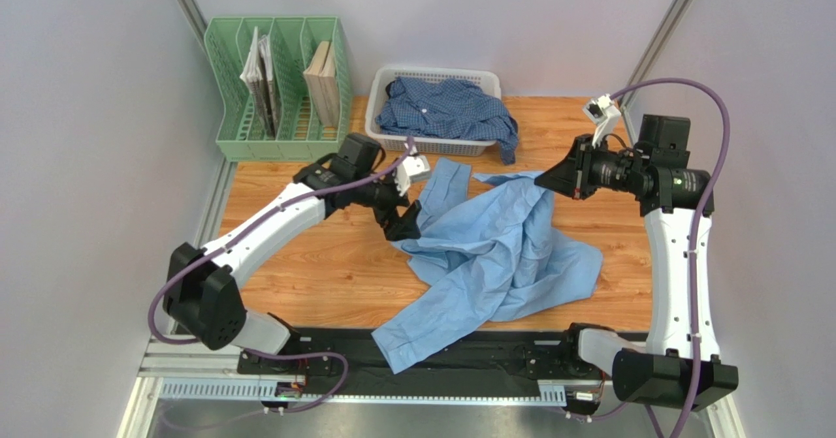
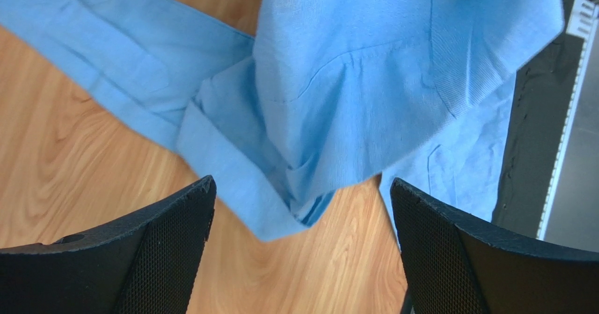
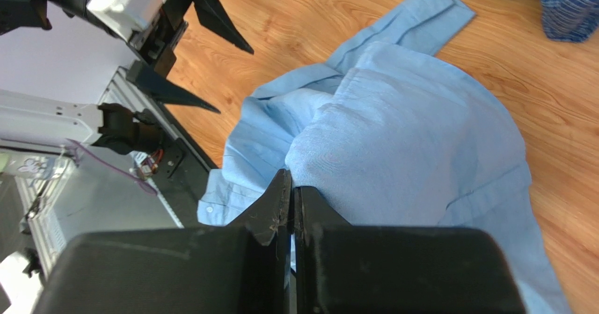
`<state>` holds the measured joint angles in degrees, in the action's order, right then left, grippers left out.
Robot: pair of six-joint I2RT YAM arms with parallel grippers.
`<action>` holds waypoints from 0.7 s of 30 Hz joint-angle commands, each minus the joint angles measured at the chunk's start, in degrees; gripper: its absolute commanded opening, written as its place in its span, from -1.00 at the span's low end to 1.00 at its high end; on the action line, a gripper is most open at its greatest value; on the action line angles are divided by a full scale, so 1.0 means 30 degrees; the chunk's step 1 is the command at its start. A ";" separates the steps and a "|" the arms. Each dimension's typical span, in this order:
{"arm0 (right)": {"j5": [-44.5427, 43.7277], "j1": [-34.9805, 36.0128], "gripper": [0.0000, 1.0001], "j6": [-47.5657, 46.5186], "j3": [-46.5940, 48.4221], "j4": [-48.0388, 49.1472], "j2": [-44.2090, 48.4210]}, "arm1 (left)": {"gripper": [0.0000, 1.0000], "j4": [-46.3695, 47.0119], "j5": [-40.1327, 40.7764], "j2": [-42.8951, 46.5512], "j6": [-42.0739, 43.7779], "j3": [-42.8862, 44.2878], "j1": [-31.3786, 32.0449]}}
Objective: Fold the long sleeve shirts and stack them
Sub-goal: Flatten the shirt out
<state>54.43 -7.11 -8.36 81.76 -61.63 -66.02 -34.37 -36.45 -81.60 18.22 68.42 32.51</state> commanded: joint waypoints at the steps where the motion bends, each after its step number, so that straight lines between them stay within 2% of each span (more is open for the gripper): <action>1: -0.1152 -0.0878 -1.00 -0.0963 -0.0679 0.0210 0.0591 | 0.98 0.2199 0.1392 -0.1998 0.1073 -0.0016 0.1524; 5: -0.1124 -0.1524 -1.00 -0.0992 -0.0768 0.0123 0.0356 | 0.98 0.2520 0.0929 -0.4172 0.1192 0.1300 0.1730; 6: -0.1152 -0.1554 -1.00 -0.1022 -0.0681 0.0122 0.0356 | 0.84 0.2550 0.0783 -0.4524 0.1280 0.1507 0.1934; 8: -0.1532 -0.1758 -1.00 -0.1051 -0.0534 0.0151 0.0181 | 0.38 0.2202 0.0315 -0.5345 0.1688 0.2207 0.2111; 9: -0.1621 -0.1846 -1.00 -0.1080 -0.0330 0.0151 0.0093 | -0.07 0.1358 0.0226 -0.5551 0.1691 0.2560 0.2141; 10: -0.1679 -0.2108 -1.00 -0.1051 -0.0212 0.0151 0.0005 | -0.30 0.0769 0.0167 -0.5756 0.1807 0.2969 0.2112; 12: -0.1563 -0.2460 -1.00 -0.0906 0.0051 0.0326 -0.0317 | -0.93 -0.0809 0.0225 -0.5380 0.2334 0.3821 0.1821; 13: -0.1302 -0.2491 -1.00 -0.0847 0.0111 0.0414 -0.0434 | -1.00 -0.1051 -0.0326 -0.4391 0.2336 0.3881 0.1558; 16: -0.0513 -0.2463 -1.00 0.0117 -0.0004 0.1524 -0.0961 | -1.00 -0.1840 -0.1469 -0.1932 0.1721 0.3647 0.0532; 18: -0.0100 -0.2288 -1.00 0.1895 -0.0210 0.3542 -0.1369 | -1.00 -0.3130 -0.1912 -0.0783 0.1372 0.4115 0.0006; 21: -0.0242 -0.1063 -1.00 0.3864 0.0167 0.5859 -0.2044 | -1.00 -0.3163 -0.2031 0.1531 -0.0118 0.4642 -0.0988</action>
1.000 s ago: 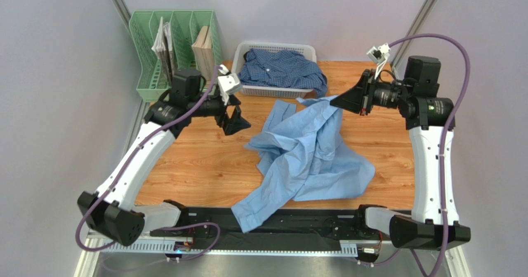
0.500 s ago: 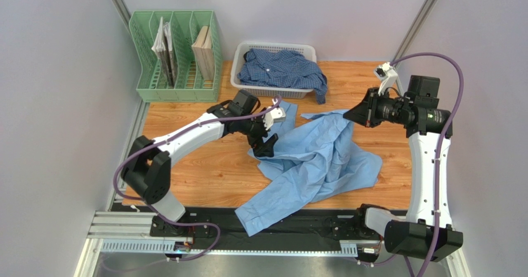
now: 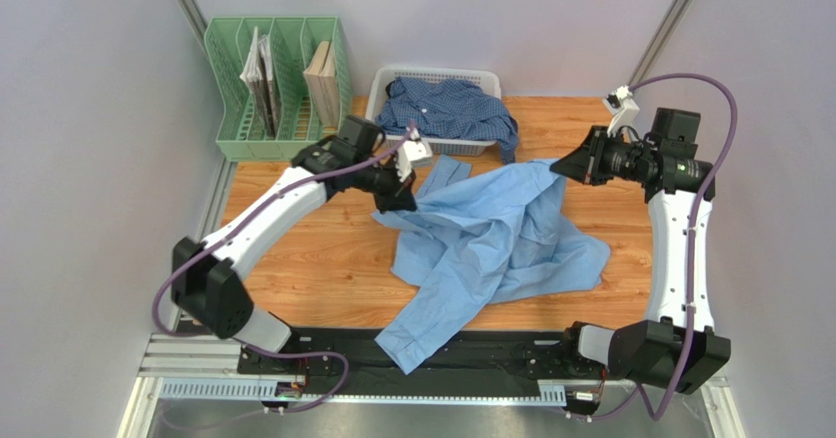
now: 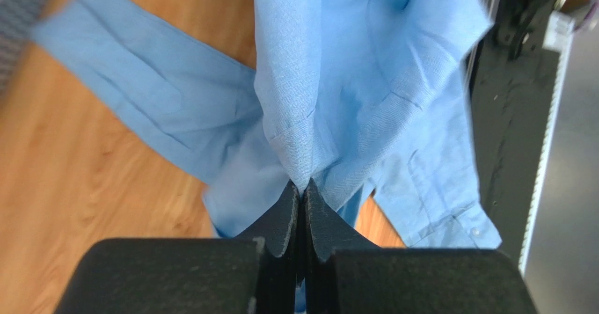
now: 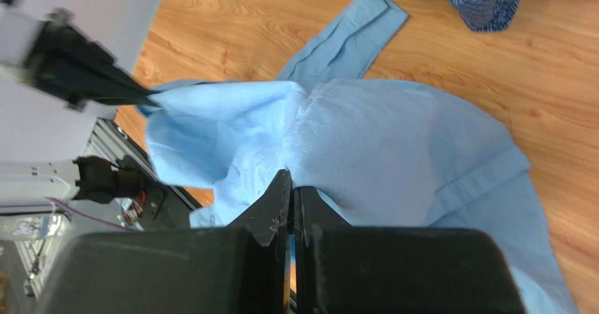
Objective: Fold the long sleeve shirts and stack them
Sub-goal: Flatten the shirt out
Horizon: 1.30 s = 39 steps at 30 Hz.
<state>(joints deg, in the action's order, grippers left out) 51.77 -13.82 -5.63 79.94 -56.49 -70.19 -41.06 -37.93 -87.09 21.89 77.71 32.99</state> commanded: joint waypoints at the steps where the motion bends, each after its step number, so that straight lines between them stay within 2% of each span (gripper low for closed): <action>1: -0.0081 0.1499 -1.00 0.3192 0.1036 0.4587 -0.1148 | -1.00 -0.0846 -0.1361 0.4265 -0.1697 0.1750 -0.1502; 3: -0.0817 0.1678 -1.00 0.3923 0.2031 0.5760 -0.1736 | -1.00 -0.0815 -0.1098 0.4857 -0.2342 0.2890 -0.2379; 6: -0.2310 0.1503 -0.99 0.4571 0.3731 0.5443 -0.3113 | -1.00 -0.2042 0.0629 0.5299 -0.2462 0.4502 -0.2443; 7: -0.2518 0.1503 -0.89 0.4426 0.3908 0.5180 -0.3667 | -1.00 -0.2423 0.0574 0.5212 -0.2898 0.5028 -0.2472; 8: -0.2578 0.1503 -0.46 0.4164 0.4054 0.4365 -0.3904 | -1.00 -0.2978 0.0458 0.5124 -0.3337 0.5149 -0.2443; 10: -0.1907 0.1503 -0.15 0.2591 0.4464 0.2842 -0.4315 | -1.00 -0.3042 -0.0477 0.4861 -0.4564 0.5151 -0.2385; 11: -0.1643 0.1503 0.16 0.2086 0.4466 0.1384 -0.4172 | -1.00 -0.2810 -0.0684 0.4802 -0.4833 0.5151 -0.2152; 13: -0.0969 0.1503 0.35 0.1384 0.3738 0.0901 -0.3297 | -1.00 -0.2255 -0.0919 0.4654 -0.5477 0.5267 -0.1742; 14: -0.0793 0.1503 0.48 0.1436 0.3067 0.1248 -0.1841 | -1.00 -0.1555 -0.0920 0.4568 -0.5915 0.5442 -0.1102; 17: -0.0644 0.1473 0.64 0.1381 0.1275 0.1954 0.0566 | -1.00 0.0346 0.0072 0.4508 -0.7405 0.6816 -0.0335; 20: -0.1521 0.1357 0.67 0.0299 0.1943 0.0558 0.1132 | -1.00 0.1407 0.1656 0.4305 -0.8817 0.8895 0.0159; 22: -0.1554 0.0627 0.67 -0.0260 0.3634 -0.1459 0.0491 | -1.00 0.1119 0.4284 0.3486 -0.8150 1.0386 0.1912; 23: -0.1379 -0.0217 0.66 -0.0466 0.4284 -0.2169 0.0082 | -1.00 0.1060 0.5020 0.3019 -0.7885 1.0859 0.3923; 24: -0.0942 -0.0806 0.66 -0.0990 0.4783 -0.2901 -0.0561 | -1.00 0.1001 0.5897 0.1564 -0.7651 1.1385 0.4843; 25: -0.0561 -0.1508 0.65 -0.1169 0.5542 -0.4069 -0.0915 | -1.00 0.0333 0.6167 0.0534 -0.7764 1.3218 0.5606; 26: -0.0093 -0.3197 0.63 -0.1374 0.5724 -0.4573 -0.1209 | -1.00 -0.0108 0.6315 -0.0665 -0.8142 1.4512 0.6716; 27: 0.0869 -0.4084 0.63 -0.1927 0.5871 -0.5129 -0.1473 | -1.00 -0.0577 0.5939 -0.3143 -0.9074 1.5831 0.7075; 28: 0.1430 -0.4963 0.62 -0.2513 0.6017 -0.6498 -0.2113 | -1.00 -0.1075 0.5471 -0.4299 -0.9490 1.8135 0.7281; 30: 0.2426 -0.6958 0.61 -0.4150 0.6544 -0.8494 -0.2848 | -1.00 -0.1081 0.4419 -0.6757 -0.9961 1.9763 0.7693; 31: 0.2431 -0.7486 0.61 -0.5899 0.6633 -1.0215 -0.3345 | -0.89 -0.0673 0.3368 -0.7235 -0.9586 2.0060 0.7723; 32: 0.2431 -0.8332 0.61 -0.6613 0.6402 -1.0987 -0.3553 | -0.31 -0.0988 0.2197 -0.7588 -0.9002 2.0150 0.7723; 33: 0.2315 -0.8631 0.61 -0.7635 0.6255 -1.1719 -0.3700 | -0.11 -0.1746 0.1605 -0.7794 -0.7923 2.0209 0.7723; 34: 0.2024 -0.8808 0.60 -0.9125 0.6079 -1.2771 -0.3876 | 0.09 -0.3436 0.1889 -0.7651 -0.5882 1.9513 0.7520; 35: 0.1702 -0.8897 0.59 -0.9661 0.5410 -1.2984 -0.3791 | 0.27 -0.3829 0.2269 -0.7273 -0.4904 1.8433 0.7199; 36: 0.1148 -0.8956 0.58 -0.9986 0.4969 -1.3016 -0.3645 | 0.30 -0.3775 0.2563 -0.5906 -0.4314 1.6885 0.6703; 37: 0.1026 -0.8927 0.58 -1.0772 0.4384 -1.3016 -0.3382 | 0.49 -0.2847 0.2334 -0.5080 -0.3322 1.2896 0.5218; 39: 0.0502 -0.8461 0.59 -1.1451 0.3155 -1.2958 -0.2620 | 0.76 -0.2487 0.1628 -0.3377 -0.2087 0.8226 0.3629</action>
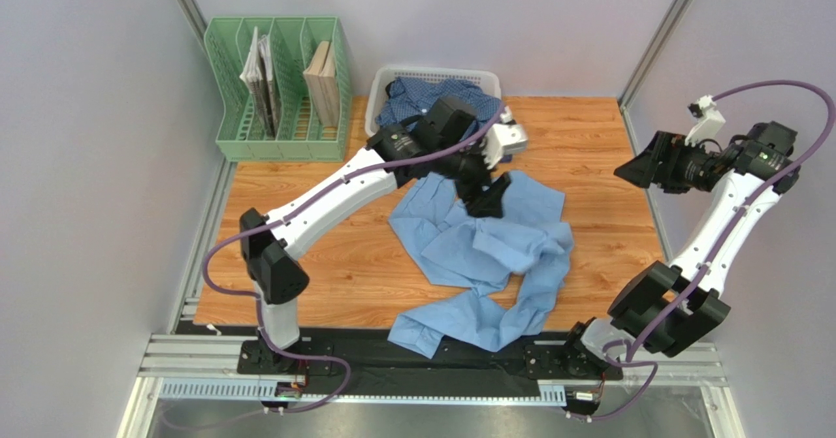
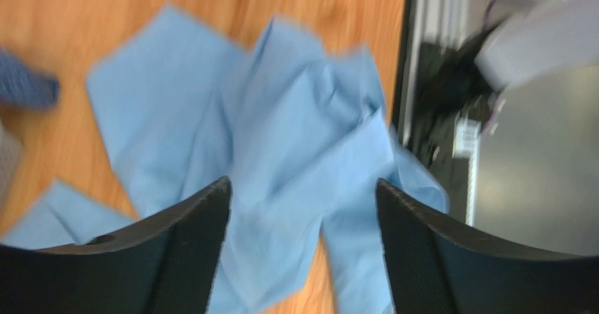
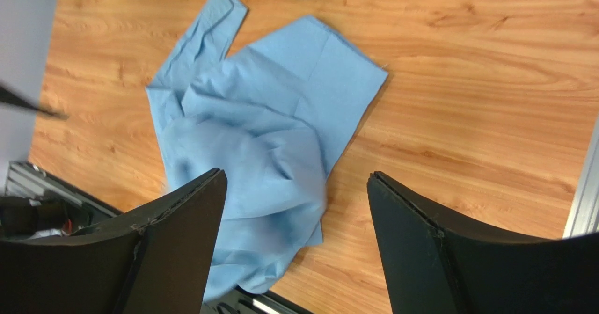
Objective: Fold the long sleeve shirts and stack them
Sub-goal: Flatten the shirt out
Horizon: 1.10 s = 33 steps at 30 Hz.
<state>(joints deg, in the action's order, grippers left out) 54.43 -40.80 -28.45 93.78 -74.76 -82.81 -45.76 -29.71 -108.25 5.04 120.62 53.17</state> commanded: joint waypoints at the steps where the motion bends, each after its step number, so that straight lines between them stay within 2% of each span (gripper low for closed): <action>1: -0.0594 0.0851 0.61 -0.4254 -0.1783 -0.6896 0.1789 | 0.82 -0.1006 -0.1227 0.3941 0.4203 -0.7148 -0.4495; 2: -0.0712 0.1609 0.62 -0.4954 -0.2105 -0.6867 0.2284 | 0.83 -0.1297 -0.1547 0.4059 0.5630 -0.7971 -0.5060; 4: -0.1268 0.2665 0.65 -0.5836 -0.3277 -0.6722 0.2756 | 0.87 -0.1533 -0.1811 0.3886 0.6548 -0.9762 -0.6202; 6: -0.2347 0.4686 0.67 -0.5578 -0.4243 -0.5963 0.3485 | 0.88 -0.1477 -0.1113 0.3155 0.7723 -1.0524 -0.6267; 11: -0.4519 0.8694 0.68 -0.3557 -0.7876 -0.2211 0.5246 | 0.88 -0.0130 -0.1200 0.1225 0.8838 -1.0821 -0.6267; 14: -0.5865 1.0892 0.67 -0.1453 -0.9404 -0.0045 0.6068 | 0.83 0.0339 0.0112 0.0315 0.8721 -1.1200 -0.6267; 17: -0.7243 1.1923 0.68 -0.0424 -1.0451 0.2122 0.5952 | 0.82 0.1159 0.1694 -0.0505 0.8049 -1.1495 -0.6267; 20: -0.8971 1.3038 0.68 -0.0186 -1.0983 0.3093 0.4814 | 0.79 0.0605 0.2285 -0.1560 0.7755 -1.0851 -0.6267; 24: -1.0671 1.3218 0.69 -0.0535 -1.2356 0.4586 0.3874 | 0.75 0.0517 0.2844 -0.2179 0.7549 -1.1054 -0.6267; 27: -1.1406 1.3218 0.68 -0.1035 -1.3209 0.5378 0.2965 | 0.41 -0.0329 0.2319 -0.2209 0.7900 -1.1434 -0.6267; 28: -1.1494 1.3218 0.65 -0.1093 -1.3415 0.5757 0.2702 | -0.10 -0.0623 0.2114 -0.2151 0.7959 -1.1523 -0.6325; 29: -1.1611 1.3247 0.64 -0.1123 -1.3591 0.6021 0.2264 | -0.46 -0.0974 0.1387 -0.1976 0.8104 -1.1698 -0.6355; 30: -1.1786 1.3305 0.58 -0.1123 -1.3883 0.6691 0.1999 | -0.99 -0.1587 0.1147 -0.1742 0.7990 -1.1787 -0.6645; 32: -1.2196 1.3511 0.47 -0.1036 -1.3945 0.7310 0.1065 | -1.00 -0.1942 -0.0139 -0.0340 0.7552 -1.2312 -0.7231; 33: -1.2256 1.4149 0.21 -0.0948 -1.3655 0.7748 0.0711 | -1.00 -0.2003 -0.0579 0.0304 0.7259 -1.2431 -0.8046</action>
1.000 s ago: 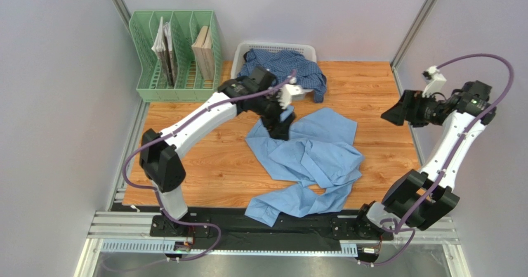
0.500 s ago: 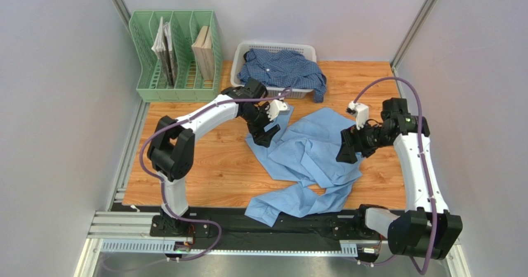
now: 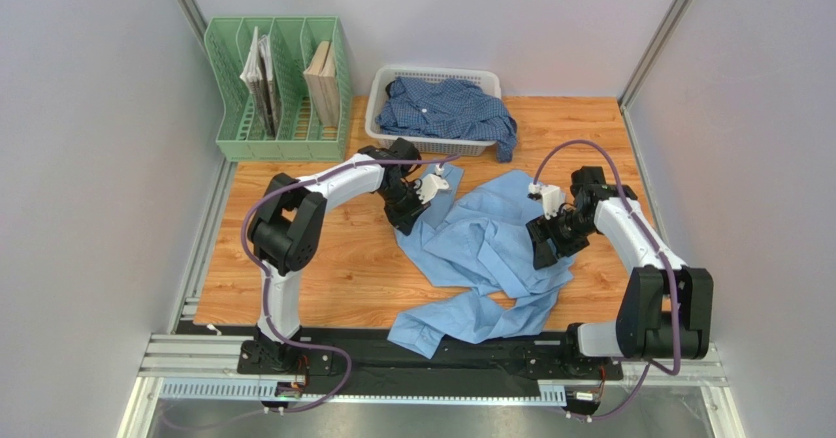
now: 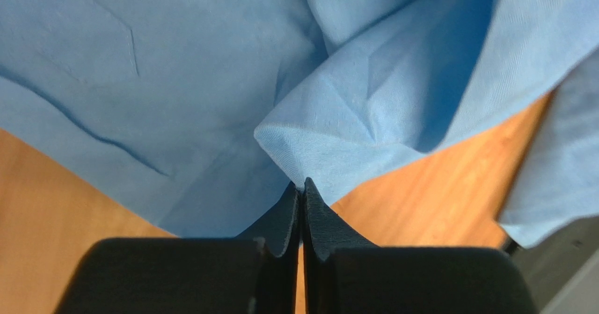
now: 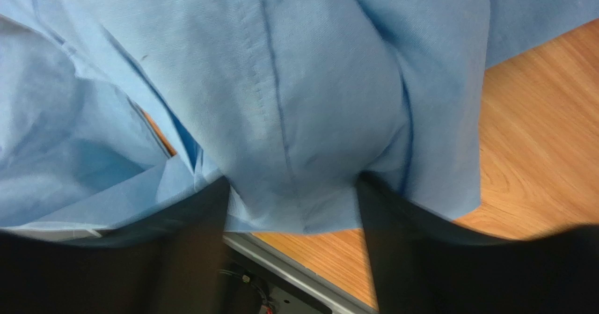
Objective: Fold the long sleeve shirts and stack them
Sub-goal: Flatten the shirt out
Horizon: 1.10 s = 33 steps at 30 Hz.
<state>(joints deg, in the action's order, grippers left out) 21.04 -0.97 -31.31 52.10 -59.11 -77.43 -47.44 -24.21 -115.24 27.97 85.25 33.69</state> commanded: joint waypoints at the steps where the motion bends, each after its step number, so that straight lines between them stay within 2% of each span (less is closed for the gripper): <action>1: -0.1124 0.1432 0.02 0.0123 0.0532 0.2681 -0.1375 | -1.00 -0.1529 -0.3086 0.4092 -0.0618 -0.0702 -0.1998; 2: -0.1240 0.1727 -0.22 0.0530 0.1057 0.2770 -0.1784 | -1.00 -0.1878 -0.3470 0.4890 -0.0766 -0.0616 -0.2466; 3: -0.1183 0.2020 -0.81 0.0766 0.1671 0.2625 -0.2368 | -1.00 -0.2056 -0.3735 0.5739 -0.1086 -0.0528 -0.3399; 4: -0.0950 0.2516 -1.00 0.1001 0.3534 0.2508 -0.2664 | -1.00 -0.2203 -0.4057 0.7430 -0.1235 -0.0411 -0.3873; 6: -0.0540 0.3017 -1.00 0.1760 0.5709 0.2042 -0.3249 | -1.00 -0.2846 -0.4090 0.9137 -0.1469 0.0436 -0.5100; 7: -0.0277 0.3571 -1.00 0.2026 0.8563 0.1835 -0.3456 | -1.00 -0.3139 -0.4060 1.0538 -0.1499 0.0933 -0.5543; 9: 0.0630 0.4014 -1.00 0.3192 1.1825 0.1222 -0.3895 | -1.00 -0.4076 -0.4060 1.1864 -0.1529 0.2660 -0.6566; 10: 0.1098 0.4248 -1.00 0.3606 1.5150 0.0899 -0.4449 | -1.00 -0.4427 -0.3886 1.3060 -0.1355 0.3246 -0.6689; 11: 0.2379 0.4250 -1.00 0.4017 1.7184 0.0576 -0.4744 | -1.00 -0.4895 -0.3565 1.3681 -0.1092 0.4267 -0.6719; 14: 0.3558 0.4017 -1.00 0.4665 2.2253 -0.0597 -0.4924 | -1.00 -0.4725 -0.2771 1.6288 -0.1177 0.5444 -0.6719; 16: 0.4176 0.3695 -1.00 0.3620 2.2217 -0.0656 -0.4341 | -1.00 -0.4956 -0.4020 1.7866 -0.1149 0.5771 -0.6690; 19: 0.4064 0.3606 -1.00 0.0605 1.9295 -0.2789 -0.3168 | -1.00 -0.5776 -0.6013 1.9335 -0.0974 0.5160 -0.6282; 20: 0.3714 0.3518 -1.00 -0.1466 1.8299 -0.3347 -0.2701 | -1.00 -0.6271 -0.6458 1.9602 -0.0624 0.4228 -0.5352; 21: 0.3478 0.3315 -0.94 -0.2618 1.5824 -0.3991 -0.2435 | -1.00 -0.6392 -0.6607 1.9837 -0.0621 0.3610 -0.4559; 22: 0.3128 0.2558 -0.82 -0.3326 1.4668 -0.3852 -0.2172 | -1.00 -0.6481 -0.6580 2.0013 -0.0650 0.2937 -0.3594; 23: 0.2631 0.2000 -0.65 -0.4319 1.3409 -0.3590 -0.1966 | -1.00 -0.6568 -0.6551 1.9957 -0.0679 0.1422 -0.1235; 24: 0.2510 0.1240 -0.14 -0.4561 1.2033 -0.3094 -0.2138 | -1.00 -0.6627 -0.6434 1.9754 -0.0795 0.0769 0.0239; 25: 0.2509 -0.0798 0.07 -0.4592 1.1730 -0.2915 -0.2488 | -1.00 -0.6599 -0.6288 1.8997 -0.0913 0.0124 0.1733; 26: 0.2799 -0.1775 0.21 -0.4013 1.1784 -0.2913 -0.2955 | -1.00 -0.6193 -0.6403 1.8497 -0.1117 -0.1217 0.4300; 28: 0.4460 -0.4347 0.34 -0.3394 1.3209 -0.4778 -0.4858 | -0.97 -0.5082 -0.6755 1.6978 -0.1965 -0.2919 0.5290; 29: 0.4907 -0.4827 0.46 -0.3391 1.3598 -0.7108 -0.5386 | -0.49 -0.5046 -0.6842 1.6272 -0.1736 -0.2784 0.5438; 30: 0.5172 -0.5151 0.79 -0.3391 1.3746 -0.7886 -0.5711 | -0.40 -0.5626 -0.6756 1.4380 -0.0603 -0.2290 0.5439; 31: 0.5320 -0.5531 0.80 -0.3188 1.3023 -0.8184 -0.5395 | -0.36 -0.6357 -0.5885 1.3346 0.0046 -0.0632 0.5410; 32: 0.5206 -0.5622 0.81 -0.2896 1.2261 -0.7897 -0.4928 | -0.22 -0.7524 -0.5848 1.2552 0.0604 0.0023 0.4656; 33: 0.5030 -0.5594 0.81 -0.1849 1.1587 -0.7459 -0.4488 | -0.16 -0.7449 -0.6224 1.1442 0.0987 0.0378 0.3836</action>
<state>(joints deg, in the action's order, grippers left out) 32.23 -16.91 -39.55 88.58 -71.31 -97.67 -65.60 -42.00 -73.08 25.32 79.88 49.45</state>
